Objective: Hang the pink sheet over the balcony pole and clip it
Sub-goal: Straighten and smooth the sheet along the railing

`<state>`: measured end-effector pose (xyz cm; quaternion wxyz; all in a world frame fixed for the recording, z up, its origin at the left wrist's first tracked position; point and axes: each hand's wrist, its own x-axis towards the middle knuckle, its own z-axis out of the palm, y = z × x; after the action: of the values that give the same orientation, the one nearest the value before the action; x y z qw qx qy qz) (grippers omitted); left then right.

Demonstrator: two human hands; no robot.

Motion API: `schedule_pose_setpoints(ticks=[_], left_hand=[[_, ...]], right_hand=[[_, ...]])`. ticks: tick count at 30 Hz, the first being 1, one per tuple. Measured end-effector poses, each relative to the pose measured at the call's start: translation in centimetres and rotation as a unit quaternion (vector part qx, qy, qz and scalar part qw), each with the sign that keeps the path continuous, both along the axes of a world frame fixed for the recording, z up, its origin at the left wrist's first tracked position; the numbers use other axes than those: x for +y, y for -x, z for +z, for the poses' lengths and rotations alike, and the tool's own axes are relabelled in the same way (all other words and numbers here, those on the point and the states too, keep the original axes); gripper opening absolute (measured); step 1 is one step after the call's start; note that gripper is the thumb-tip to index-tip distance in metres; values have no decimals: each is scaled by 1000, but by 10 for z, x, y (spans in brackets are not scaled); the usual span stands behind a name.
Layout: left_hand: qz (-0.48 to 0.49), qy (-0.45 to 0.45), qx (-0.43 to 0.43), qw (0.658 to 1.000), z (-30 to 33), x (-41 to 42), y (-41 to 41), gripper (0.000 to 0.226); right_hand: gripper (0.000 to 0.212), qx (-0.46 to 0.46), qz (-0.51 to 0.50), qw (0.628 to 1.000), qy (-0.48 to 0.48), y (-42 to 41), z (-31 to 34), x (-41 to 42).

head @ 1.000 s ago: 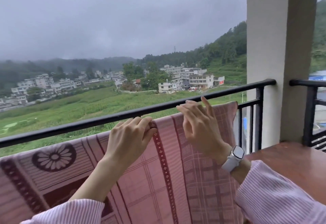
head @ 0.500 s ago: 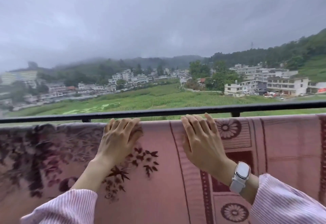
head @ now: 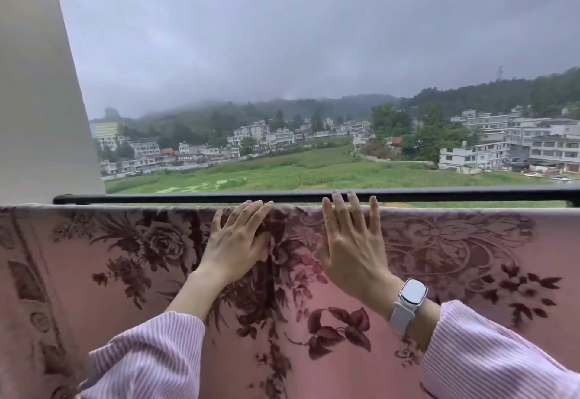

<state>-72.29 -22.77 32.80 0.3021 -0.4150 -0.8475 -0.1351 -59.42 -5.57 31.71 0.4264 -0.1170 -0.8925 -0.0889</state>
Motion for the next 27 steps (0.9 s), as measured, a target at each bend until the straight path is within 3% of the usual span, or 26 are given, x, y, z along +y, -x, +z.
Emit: schedule_pose_setpoints(ticks=[8,11,15,23,27], left_hand=[[25,-64,0,998,1,-111,119,43],[0,-81,34,996,1,-154,166,61],[-46,-105,73,991,5,-203,217,38],[-78,-93,79,989,10,-296,313,40],[-111,-93,81,986,15,-315,338,44]], right_hand=[[58,18,23,999,-20,127,5,-119],[53,51,31,997,-41,185,-1,-170],[37,87,42,994,-45,249,9,-228],[17,99,13,993,-70,339,12,-311],[19,116,-10,992,-57,367,7,-342]])
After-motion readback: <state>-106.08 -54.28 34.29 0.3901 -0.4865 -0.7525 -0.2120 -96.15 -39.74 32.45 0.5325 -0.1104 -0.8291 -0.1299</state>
